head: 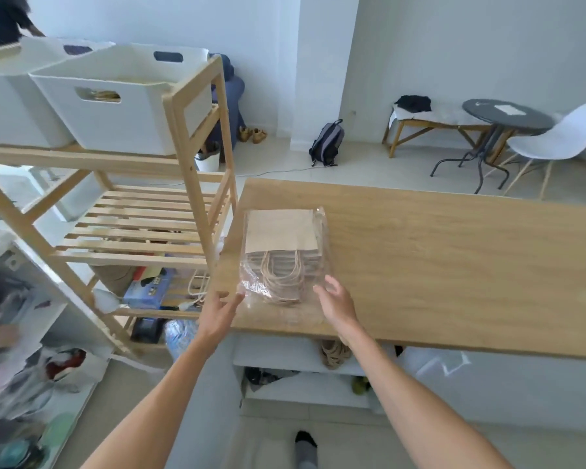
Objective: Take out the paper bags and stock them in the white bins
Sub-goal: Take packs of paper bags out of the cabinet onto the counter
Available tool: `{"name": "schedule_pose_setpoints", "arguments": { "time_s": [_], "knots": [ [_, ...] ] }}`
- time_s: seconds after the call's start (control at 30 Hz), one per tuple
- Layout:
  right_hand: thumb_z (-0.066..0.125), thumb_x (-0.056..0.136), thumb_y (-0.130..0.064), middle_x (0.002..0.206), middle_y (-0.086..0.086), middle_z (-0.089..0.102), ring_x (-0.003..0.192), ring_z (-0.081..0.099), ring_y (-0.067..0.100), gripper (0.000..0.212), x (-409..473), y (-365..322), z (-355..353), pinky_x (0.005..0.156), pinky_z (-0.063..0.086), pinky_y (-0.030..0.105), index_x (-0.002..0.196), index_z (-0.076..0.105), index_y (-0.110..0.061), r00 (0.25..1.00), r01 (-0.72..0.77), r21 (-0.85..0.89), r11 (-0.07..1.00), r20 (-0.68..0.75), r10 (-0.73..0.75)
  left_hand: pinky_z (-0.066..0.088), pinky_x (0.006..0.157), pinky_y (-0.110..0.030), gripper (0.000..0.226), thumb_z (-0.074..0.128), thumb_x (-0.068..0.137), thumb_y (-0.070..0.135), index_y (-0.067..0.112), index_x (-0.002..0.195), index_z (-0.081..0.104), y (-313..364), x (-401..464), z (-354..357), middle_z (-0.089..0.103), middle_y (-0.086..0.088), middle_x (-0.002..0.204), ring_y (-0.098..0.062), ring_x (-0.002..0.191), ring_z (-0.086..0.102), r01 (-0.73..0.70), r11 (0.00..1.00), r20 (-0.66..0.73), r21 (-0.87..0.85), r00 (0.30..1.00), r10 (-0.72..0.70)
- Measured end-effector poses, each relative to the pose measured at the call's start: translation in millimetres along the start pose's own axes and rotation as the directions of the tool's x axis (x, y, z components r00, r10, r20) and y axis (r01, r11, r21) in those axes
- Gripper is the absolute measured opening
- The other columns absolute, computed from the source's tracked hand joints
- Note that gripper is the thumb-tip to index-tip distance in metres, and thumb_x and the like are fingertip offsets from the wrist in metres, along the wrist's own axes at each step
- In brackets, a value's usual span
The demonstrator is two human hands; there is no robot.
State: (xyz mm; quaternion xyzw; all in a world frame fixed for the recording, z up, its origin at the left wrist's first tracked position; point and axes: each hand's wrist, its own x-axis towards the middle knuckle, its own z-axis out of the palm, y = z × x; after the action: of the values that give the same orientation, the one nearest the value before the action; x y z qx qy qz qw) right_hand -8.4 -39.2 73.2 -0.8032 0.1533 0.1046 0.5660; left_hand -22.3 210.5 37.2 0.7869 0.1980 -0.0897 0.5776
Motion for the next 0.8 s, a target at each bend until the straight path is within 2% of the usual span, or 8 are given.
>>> {"name": "schedule_pose_setpoints", "arguments": {
  "time_s": [0.03, 0.1, 0.17, 0.2, 0.33, 0.5, 0.7, 0.8],
  "knots": [
    [0.056, 0.103, -0.027, 0.154, 0.009, 0.052, 0.136, 0.054, 0.024, 0.053, -10, 10, 0, 0.115, 0.043, 0.038, 0.153, 0.045, -0.013, 1.000, -0.017, 0.068, 0.998, -0.018, 0.018, 0.050, 0.100, -0.051, 0.058, 0.061, 0.097, 0.049, 0.009, 0.136, 0.048, -7, -12, 3, 0.062, -0.017, 0.122, -0.034, 0.110, 0.064, -0.009, 1.000, -0.013, -0.023, 1.000, 0.009],
    [0.056, 0.104, -0.024, 0.137, 0.009, 0.066, 0.121, 0.066, 0.022, 0.043, -29, 33, 0, 0.102, 0.054, 0.037, 0.146, 0.055, -0.013, 0.996, -0.055, 0.196, 0.979, -0.052, 0.066, 0.051, 0.098, -0.048, 0.049, 0.059, 0.100, 0.045, 0.010, 0.133, 0.051, -21, -35, 12, 0.065, -0.013, 0.120, -0.028, 0.105, 0.066, -0.025, 0.999, -0.006, -0.046, 1.000, 0.025],
    [0.055, 0.104, -0.026, 0.116, 0.007, 0.075, 0.106, 0.072, 0.020, 0.038, -46, 53, -3, 0.089, 0.057, 0.032, 0.140, 0.062, -0.014, 0.991, -0.113, 0.268, 0.957, -0.033, 0.126, 0.053, 0.094, -0.044, 0.037, 0.058, 0.101, 0.041, 0.013, 0.127, 0.056, -36, -54, 25, 0.068, -0.010, 0.113, -0.025, 0.101, 0.070, -0.025, 0.998, 0.029, -0.050, 0.999, 0.026],
    [0.055, 0.104, -0.028, 0.113, 0.006, 0.075, 0.104, 0.073, 0.020, 0.037, -53, 63, -5, 0.089, 0.058, 0.033, 0.138, 0.063, -0.014, 0.987, -0.151, 0.284, 0.947, -0.009, 0.160, 0.054, 0.094, -0.043, 0.034, 0.058, 0.101, 0.040, 0.015, 0.123, 0.058, -44, -62, 31, 0.069, -0.008, 0.110, -0.025, 0.101, 0.071, -0.018, 0.999, 0.051, -0.044, 0.998, 0.020],
    [0.056, 0.104, -0.033, 0.126, 0.013, 0.070, 0.110, 0.069, 0.026, 0.037, -58, 98, -17, 0.099, 0.053, 0.041, 0.135, 0.062, -0.014, 0.949, -0.316, 0.286, 0.905, 0.074, 0.308, 0.054, 0.096, -0.043, 0.033, 0.057, 0.101, 0.044, 0.019, 0.123, 0.059, -63, -76, 53, 0.069, -0.005, 0.114, -0.022, 0.108, 0.068, 0.060, 0.998, 0.162, -0.005, 0.985, -0.059],
    [0.055, 0.104, -0.030, 0.127, 0.013, 0.068, 0.112, 0.066, 0.025, 0.025, -40, 139, -29, 0.105, 0.051, 0.044, 0.125, 0.062, -0.020, 0.923, -0.382, 0.239, 0.893, 0.052, 0.381, 0.046, 0.096, -0.036, 0.034, 0.056, 0.100, 0.047, 0.022, 0.123, 0.059, -86, -60, 86, 0.065, 0.002, 0.118, -0.020, 0.116, 0.061, 0.140, 0.990, 0.199, 0.020, 0.970, -0.141],
    [0.050, 0.105, -0.031, 0.121, 0.007, 0.070, 0.111, 0.068, 0.020, 0.019, 6, 236, -30, 0.101, 0.053, 0.040, 0.118, 0.062, -0.023, 0.879, -0.471, 0.222, 0.854, 0.038, 0.475, 0.043, 0.088, -0.031, 0.031, 0.057, 0.097, 0.055, 0.031, 0.116, 0.060, -147, -13, 137, 0.066, 0.012, 0.112, -0.015, 0.110, 0.060, 0.149, 0.988, 0.233, 0.046, 0.960, -0.156],
    [0.051, 0.104, -0.031, 0.119, 0.009, 0.072, 0.109, 0.069, 0.021, 0.015, 41, 285, -32, 0.097, 0.054, 0.041, 0.106, 0.064, -0.023, 0.850, -0.512, 0.252, 0.821, 0.011, 0.527, 0.049, 0.097, -0.036, 0.011, 0.060, 0.097, 0.045, 0.037, 0.104, 0.064, -186, 18, 160, 0.071, 0.002, 0.116, -0.017, 0.111, 0.064, 0.118, 0.993, 0.167, 0.022, 0.979, -0.120]
  ]
}}
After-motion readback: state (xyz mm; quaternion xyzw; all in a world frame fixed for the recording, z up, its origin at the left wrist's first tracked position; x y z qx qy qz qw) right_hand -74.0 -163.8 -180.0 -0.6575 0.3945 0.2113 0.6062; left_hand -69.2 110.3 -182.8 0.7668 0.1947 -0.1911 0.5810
